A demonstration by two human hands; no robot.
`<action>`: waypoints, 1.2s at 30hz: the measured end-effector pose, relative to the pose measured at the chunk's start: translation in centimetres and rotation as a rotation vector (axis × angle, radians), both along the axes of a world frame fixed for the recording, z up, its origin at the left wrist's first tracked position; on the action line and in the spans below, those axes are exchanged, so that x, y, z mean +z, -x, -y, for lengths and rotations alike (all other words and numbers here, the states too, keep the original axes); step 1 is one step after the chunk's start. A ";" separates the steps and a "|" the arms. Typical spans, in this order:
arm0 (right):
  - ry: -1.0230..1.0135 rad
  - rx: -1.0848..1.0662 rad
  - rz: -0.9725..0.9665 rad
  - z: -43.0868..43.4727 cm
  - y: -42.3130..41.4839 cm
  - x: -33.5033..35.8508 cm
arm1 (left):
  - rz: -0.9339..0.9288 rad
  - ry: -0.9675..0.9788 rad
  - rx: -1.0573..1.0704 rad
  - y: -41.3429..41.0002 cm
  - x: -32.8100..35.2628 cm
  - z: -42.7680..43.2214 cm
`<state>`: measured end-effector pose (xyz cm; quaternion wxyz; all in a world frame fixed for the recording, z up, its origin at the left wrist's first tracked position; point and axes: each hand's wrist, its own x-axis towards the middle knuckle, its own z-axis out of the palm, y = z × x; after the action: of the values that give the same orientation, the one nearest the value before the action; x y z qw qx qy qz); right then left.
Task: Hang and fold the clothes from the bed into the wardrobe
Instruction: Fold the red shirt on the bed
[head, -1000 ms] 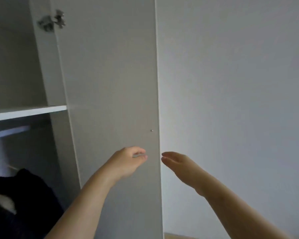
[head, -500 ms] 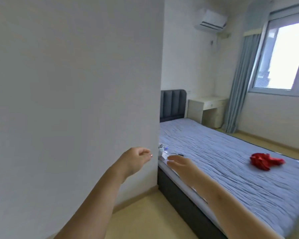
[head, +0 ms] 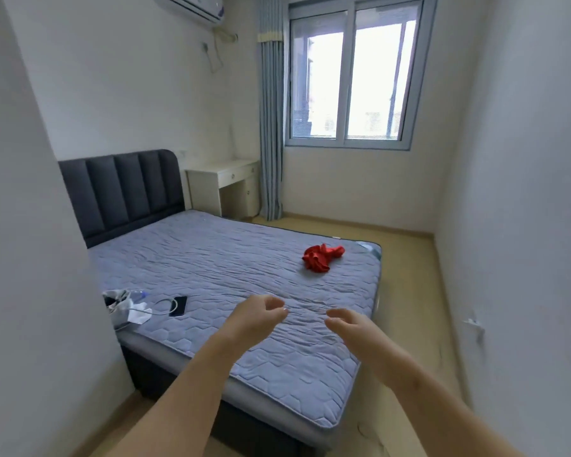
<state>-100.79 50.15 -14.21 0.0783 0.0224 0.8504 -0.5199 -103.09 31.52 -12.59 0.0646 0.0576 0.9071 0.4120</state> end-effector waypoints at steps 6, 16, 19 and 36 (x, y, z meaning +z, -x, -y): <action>0.017 -0.184 0.021 -6.6 10.9 -1.2 | 0.040 -0.097 -0.139 13.1 -0.3 -8.6; 0.102 -0.395 0.117 -15.4 19.6 -4.9 | 0.138 -0.085 -0.263 25.8 -3.9 -18.6; 0.108 -0.420 0.145 -18.2 22.4 -6.1 | 0.162 -0.075 -0.271 29.0 -5.7 -21.4; 0.149 -0.392 0.289 -40.0 45.8 -11.0 | 0.240 0.110 -0.253 50.6 -11.2 -43.3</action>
<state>-146.62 90.19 -25.26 0.0983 0.2552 0.7690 -0.5778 -153.65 74.77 -23.82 0.2270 0.1182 0.8995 0.3542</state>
